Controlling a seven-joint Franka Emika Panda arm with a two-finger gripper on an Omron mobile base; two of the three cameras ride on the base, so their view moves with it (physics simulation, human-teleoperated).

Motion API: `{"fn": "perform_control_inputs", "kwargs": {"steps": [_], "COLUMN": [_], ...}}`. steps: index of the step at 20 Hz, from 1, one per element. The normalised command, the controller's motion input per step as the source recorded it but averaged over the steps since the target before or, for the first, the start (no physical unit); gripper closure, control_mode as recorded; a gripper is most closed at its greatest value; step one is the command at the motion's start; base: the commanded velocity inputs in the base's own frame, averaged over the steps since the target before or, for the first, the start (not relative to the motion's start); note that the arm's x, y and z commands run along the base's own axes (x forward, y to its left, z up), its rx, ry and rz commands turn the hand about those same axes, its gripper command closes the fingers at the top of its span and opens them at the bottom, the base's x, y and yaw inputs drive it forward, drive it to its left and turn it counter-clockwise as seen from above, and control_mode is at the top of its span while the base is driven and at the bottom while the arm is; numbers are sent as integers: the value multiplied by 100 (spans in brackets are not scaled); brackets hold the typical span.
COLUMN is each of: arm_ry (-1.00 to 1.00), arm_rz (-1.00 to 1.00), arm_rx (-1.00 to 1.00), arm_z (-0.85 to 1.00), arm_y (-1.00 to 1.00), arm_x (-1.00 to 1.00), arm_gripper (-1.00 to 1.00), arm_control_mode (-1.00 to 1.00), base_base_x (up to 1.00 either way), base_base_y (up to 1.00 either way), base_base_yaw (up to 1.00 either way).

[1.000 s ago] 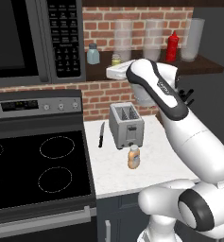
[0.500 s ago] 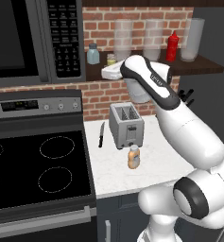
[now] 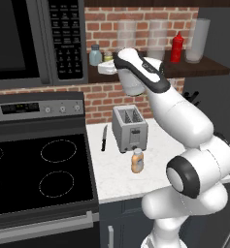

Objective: Put the shaker and condiment bottle from the counter next to their counterparts in the cabinet.

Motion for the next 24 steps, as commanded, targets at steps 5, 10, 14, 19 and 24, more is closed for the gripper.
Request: {"fn": "perform_control_inputs", "kwargs": {"steps": [5, 10, 14, 19, 24], "arm_ry": [-2, -3, 0, 0, 1], "arm_rz": [-2, -3, -3, -1, 0], "arm_rx": [0, 0, 0, 0, 0], "arm_z": [-30, -41, -49, -65, -44], "arm_y": [0, 0, 0, 0, -3], "arm_x": [33, 20, 27, 29, 5], "arm_gripper": [100, 100, 100, -100, -100], "arm_control_mode": [-100, -100, -100, -100, -100], "base_base_x": [0, 0, 0, 0, 0], "base_base_y": [0, 0, 0, 0, 0], "base_base_yaw": [0, 0, 0, 0, 0]}}
